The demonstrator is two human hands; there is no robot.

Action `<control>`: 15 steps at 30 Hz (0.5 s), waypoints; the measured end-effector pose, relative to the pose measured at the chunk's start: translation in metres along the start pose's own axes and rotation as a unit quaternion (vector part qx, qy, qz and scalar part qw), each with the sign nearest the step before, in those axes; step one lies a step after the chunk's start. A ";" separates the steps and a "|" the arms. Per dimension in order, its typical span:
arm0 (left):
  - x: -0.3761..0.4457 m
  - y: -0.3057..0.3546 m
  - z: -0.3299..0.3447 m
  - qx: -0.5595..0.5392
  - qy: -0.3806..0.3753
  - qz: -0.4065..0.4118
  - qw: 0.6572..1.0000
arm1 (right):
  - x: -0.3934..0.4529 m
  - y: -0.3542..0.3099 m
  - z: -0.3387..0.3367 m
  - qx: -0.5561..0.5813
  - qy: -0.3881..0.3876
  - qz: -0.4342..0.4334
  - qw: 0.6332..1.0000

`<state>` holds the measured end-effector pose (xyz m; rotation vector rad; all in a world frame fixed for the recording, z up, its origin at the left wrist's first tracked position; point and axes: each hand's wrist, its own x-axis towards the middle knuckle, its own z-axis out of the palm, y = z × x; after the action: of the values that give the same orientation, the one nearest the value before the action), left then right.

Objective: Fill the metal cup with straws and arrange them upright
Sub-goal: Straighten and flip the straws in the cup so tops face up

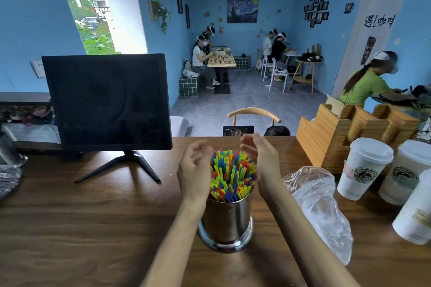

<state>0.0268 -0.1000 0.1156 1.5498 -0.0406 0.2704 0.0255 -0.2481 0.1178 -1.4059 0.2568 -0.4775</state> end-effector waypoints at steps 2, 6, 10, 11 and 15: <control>0.010 -0.003 -0.007 -0.063 -0.015 -0.029 0.997 | -0.013 0.006 -0.002 -0.020 -0.003 0.017 1.000; 0.011 -0.009 -0.005 -0.101 -0.107 -0.083 0.986 | -0.024 0.015 0.009 -0.036 -0.046 0.026 0.998; -0.005 -0.009 0.004 -0.109 -0.042 -0.056 0.992 | -0.004 0.012 0.015 -0.029 -0.052 0.032 0.998; -0.008 -0.009 0.004 -0.116 -0.019 -0.053 0.992 | 0.001 0.011 0.016 -0.023 -0.050 0.032 0.998; -0.006 -0.006 -0.002 -0.117 0.010 -0.047 0.992 | 0.009 0.011 0.011 -0.014 -0.020 0.016 1.000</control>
<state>0.0216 -0.0989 0.1080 1.3111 0.0154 0.1990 0.0400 -0.2413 0.1093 -1.4352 0.2530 -0.4204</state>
